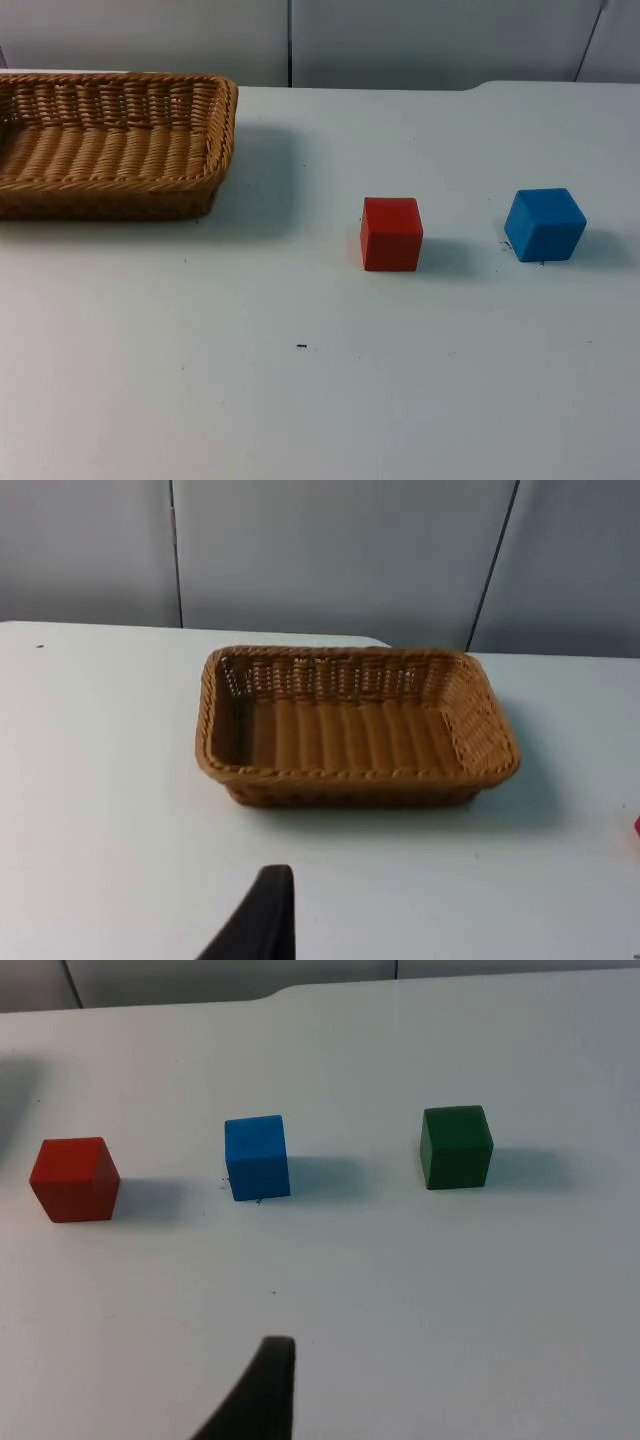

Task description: Pick up the basket with the left hand and place the blue cube into the basket with the right hand.

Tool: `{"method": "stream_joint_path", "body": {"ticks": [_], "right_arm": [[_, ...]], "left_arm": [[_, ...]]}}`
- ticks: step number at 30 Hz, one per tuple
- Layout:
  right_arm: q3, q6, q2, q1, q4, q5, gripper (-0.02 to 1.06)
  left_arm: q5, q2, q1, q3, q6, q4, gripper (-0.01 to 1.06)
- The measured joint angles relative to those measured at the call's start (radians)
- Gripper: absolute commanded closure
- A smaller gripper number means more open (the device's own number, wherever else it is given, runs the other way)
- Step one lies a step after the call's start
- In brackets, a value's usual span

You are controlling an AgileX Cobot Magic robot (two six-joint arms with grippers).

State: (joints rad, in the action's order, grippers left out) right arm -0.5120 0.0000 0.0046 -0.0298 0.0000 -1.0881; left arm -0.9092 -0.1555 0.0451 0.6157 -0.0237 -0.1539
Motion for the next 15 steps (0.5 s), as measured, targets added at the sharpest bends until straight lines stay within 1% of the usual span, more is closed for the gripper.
{"method": "stream_joint_path", "body": {"ticks": [1,3,4,5,7,9,10,12,15], "right_arm": [[0.0,0.0,0.0,0.0,0.0,0.0,0.0],[0.0,0.0,0.0,0.0,0.0,0.0,0.0],[0.0,0.0,0.0,0.0,0.0,0.0,0.0],[0.0,0.0,0.0,0.0,0.0,0.0,0.0],[0.0,0.0,0.0,0.0,0.0,0.0,0.0],[0.0,0.0,0.0,0.0,0.0,0.0,0.0],[0.0,0.0,0.0,0.0,0.0,0.0,0.0],[0.0,0.0,0.0,0.0,0.0,0.0,0.0],[0.0,0.0,0.0,0.0,0.0,0.0,0.0]], "left_arm": [[0.0,0.0,0.0,0.0,0.0,0.0,0.01],[0.073,-0.085,0.0,0.017,0.0,-0.019,0.01],[0.129,-0.144,0.0,0.026,0.0,-0.038,0.01],[0.129,-0.144,0.0,0.026,0.0,-0.038,0.01],[0.214,-0.226,0.0,0.038,-0.023,-0.079,0.01],[0.279,-0.313,0.0,0.053,-0.053,-0.134,0.01],[0.279,-0.313,0.0,0.053,-0.053,-0.134,0.01],[0.335,-0.414,0.0,0.073,-0.085,-0.187,0.01],[0.379,-0.552,0.0,0.111,-0.14,-0.263,0.01]]}}
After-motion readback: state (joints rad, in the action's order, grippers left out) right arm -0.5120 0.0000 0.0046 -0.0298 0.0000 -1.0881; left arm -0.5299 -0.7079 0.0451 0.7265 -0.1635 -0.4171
